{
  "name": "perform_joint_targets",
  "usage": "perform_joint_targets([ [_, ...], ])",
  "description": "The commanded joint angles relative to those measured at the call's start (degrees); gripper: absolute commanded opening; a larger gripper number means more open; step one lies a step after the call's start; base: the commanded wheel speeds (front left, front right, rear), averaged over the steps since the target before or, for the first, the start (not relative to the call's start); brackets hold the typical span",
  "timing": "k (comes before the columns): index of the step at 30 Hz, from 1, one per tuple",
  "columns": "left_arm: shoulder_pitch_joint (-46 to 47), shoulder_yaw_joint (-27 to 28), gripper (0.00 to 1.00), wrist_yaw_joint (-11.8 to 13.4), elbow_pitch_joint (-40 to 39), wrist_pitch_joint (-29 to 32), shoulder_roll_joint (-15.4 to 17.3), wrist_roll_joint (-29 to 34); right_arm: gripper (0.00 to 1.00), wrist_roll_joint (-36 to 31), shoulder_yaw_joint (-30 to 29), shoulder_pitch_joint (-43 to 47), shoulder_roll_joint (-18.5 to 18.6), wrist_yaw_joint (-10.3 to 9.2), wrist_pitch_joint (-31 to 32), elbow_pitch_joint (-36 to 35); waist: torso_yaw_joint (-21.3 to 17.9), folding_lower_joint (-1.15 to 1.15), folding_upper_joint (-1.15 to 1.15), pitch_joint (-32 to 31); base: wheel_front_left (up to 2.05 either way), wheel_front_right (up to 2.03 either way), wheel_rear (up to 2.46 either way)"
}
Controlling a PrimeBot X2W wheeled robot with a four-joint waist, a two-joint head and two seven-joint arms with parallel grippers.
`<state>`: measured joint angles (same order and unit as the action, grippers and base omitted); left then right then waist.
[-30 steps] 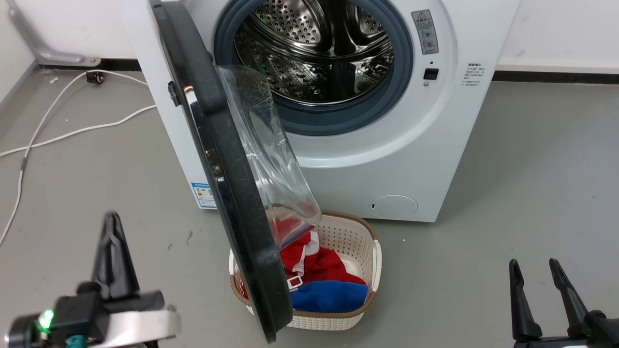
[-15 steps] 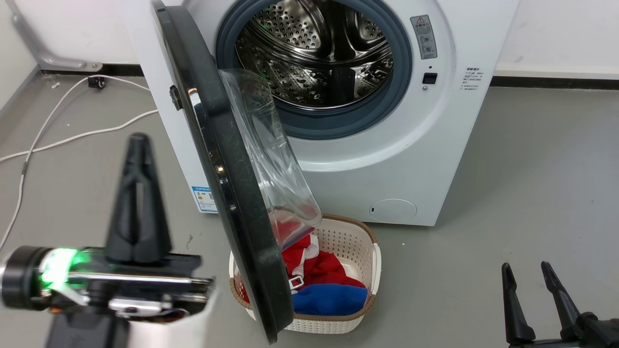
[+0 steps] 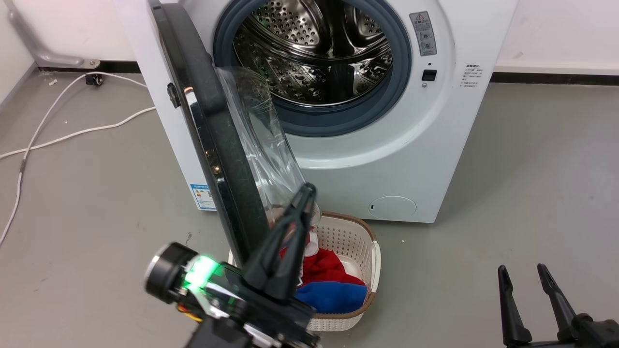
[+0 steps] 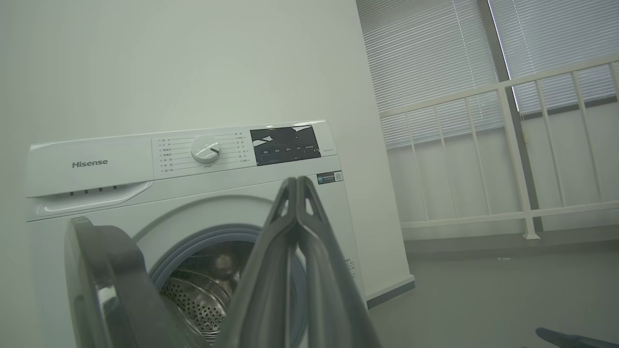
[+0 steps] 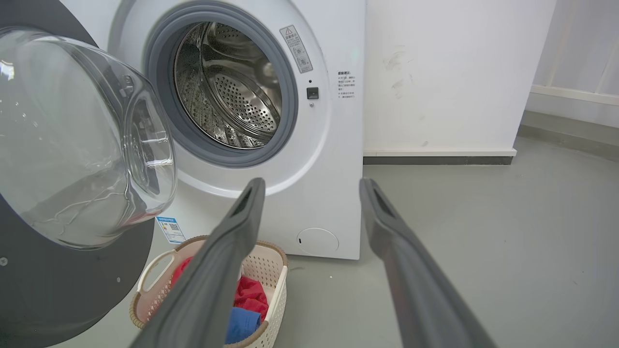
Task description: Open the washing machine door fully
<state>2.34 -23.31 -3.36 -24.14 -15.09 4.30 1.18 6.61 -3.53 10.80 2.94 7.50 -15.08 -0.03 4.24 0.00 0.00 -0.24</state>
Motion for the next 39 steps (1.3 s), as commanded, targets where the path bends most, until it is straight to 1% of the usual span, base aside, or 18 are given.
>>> perform_joint_targets([
  [1,-0.9,-0.6,0.0,-0.2,0.4,-0.1,-0.2,-0.2,1.0,-0.3,0.0,-0.2,-0.1,-0.01,-0.1,0.1,0.1,0.0,0.0,0.0,0.0,0.0,0.0],
  [5,-2.2,-3.8,0.0,-1.1,2.5,-0.1,0.1,-0.5,1.0,-0.6,0.1,-0.2,-0.1,-0.01,-0.1,0.3,0.4,0.0,0.0,0.2,0.0,0.0,0.0],
  [9,-3.8,-6.7,0.0,-1.7,4.7,-0.1,1.2,-0.8,1.0,-0.6,0.0,-0.3,-0.1,-0.01,-0.1,0.3,0.6,0.0,0.0,0.5,0.0,0.0,0.0],
  [15,-6.0,-8.0,0.0,-2.2,8.6,-0.1,3.0,-1.5,1.0,-0.9,-0.1,-0.7,-0.1,-0.01,-0.1,0.3,1.0,0.0,0.0,1.4,0.0,0.0,0.0],
  [21,-7.0,-6.6,0.0,-1.6,13.6,-0.1,3.3,-2.6,1.0,-1.2,-0.1,-1.0,-0.1,-0.01,-0.1,0.7,1.2,0.0,0.0,1.9,0.0,0.0,0.0],
  [26,-7.5,-4.3,0.0,-0.3,17.5,-0.1,2.7,-3.7,1.0,-1.4,0.1,-1.2,-0.1,-0.01,-0.1,1.0,1.4,0.0,0.0,2.0,0.0,0.0,0.0],
  [36,-9.4,1.8,0.0,2.0,18.6,-0.1,2.9,-4.6,1.0,-1.4,0.0,-0.6,-0.1,-0.01,-0.1,1.5,3.2,0.0,0.0,1.9,0.0,0.0,0.0],
  [39,-10.1,3.9,0.0,3.1,18.4,0.1,2.7,-4.8,1.0,-1.2,0.0,-0.6,-0.1,-0.01,-0.1,1.7,4.0,0.0,0.0,2.0,0.0,0.0,0.0],
])
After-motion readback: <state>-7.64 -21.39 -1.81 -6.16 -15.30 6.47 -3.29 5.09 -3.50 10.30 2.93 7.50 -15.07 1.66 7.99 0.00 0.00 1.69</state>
